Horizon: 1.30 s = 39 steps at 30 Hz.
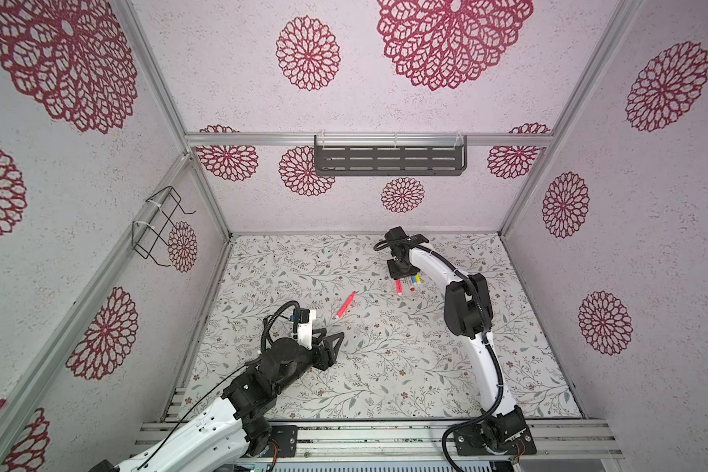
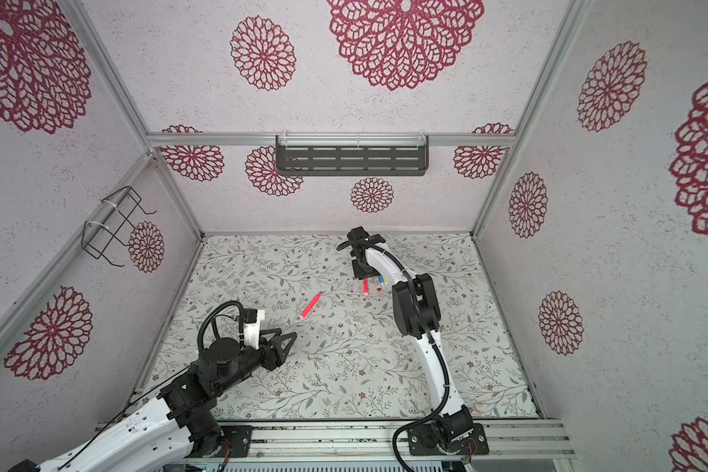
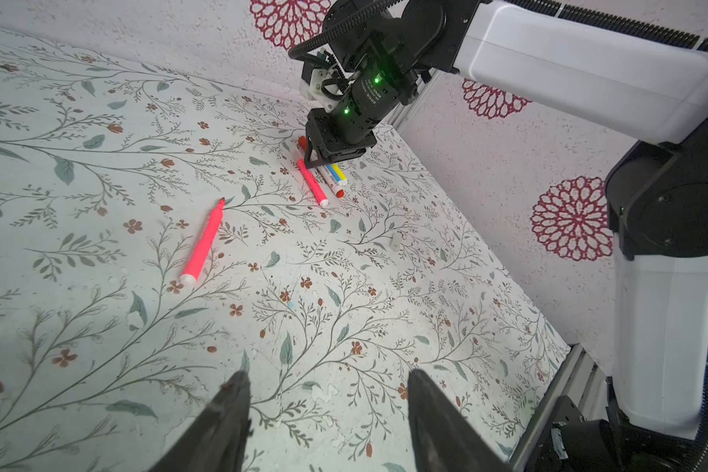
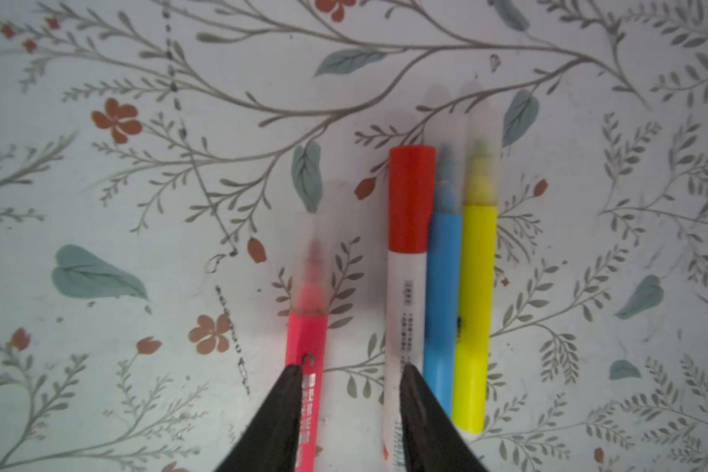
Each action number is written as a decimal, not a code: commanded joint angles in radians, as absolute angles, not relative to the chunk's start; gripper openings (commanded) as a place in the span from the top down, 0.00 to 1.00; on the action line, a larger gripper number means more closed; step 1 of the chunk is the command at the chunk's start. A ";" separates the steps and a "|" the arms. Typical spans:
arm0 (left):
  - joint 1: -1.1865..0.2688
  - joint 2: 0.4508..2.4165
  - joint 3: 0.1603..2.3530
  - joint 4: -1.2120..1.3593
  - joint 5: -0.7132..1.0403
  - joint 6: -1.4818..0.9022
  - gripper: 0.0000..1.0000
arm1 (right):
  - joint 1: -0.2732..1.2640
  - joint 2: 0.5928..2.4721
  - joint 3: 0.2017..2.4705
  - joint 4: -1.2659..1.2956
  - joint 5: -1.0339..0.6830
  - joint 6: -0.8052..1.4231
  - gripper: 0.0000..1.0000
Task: Insert the pens into the pen caps
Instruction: 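Carry capped pink marker beside the red, blue, yellow markers while left gripper releases, then open right gripper and raise it from the placed pink marker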
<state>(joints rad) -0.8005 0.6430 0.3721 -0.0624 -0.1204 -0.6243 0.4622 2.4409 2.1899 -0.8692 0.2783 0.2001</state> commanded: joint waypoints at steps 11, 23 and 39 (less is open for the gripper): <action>-0.807 0.715 0.424 -0.050 -0.159 -0.587 0.37 | 0.550 2.253 2.081 -0.802 0.223 0.193 0.68; -0.804 0.715 0.419 -0.065 -0.194 -0.590 0.37 | 0.547 2.265 1.936 -0.729 0.167 0.222 0.82; -0.789 0.713 0.419 -0.064 -0.202 -0.586 0.37 | 0.489 2.321 1.896 -0.717 0.218 0.248 0.83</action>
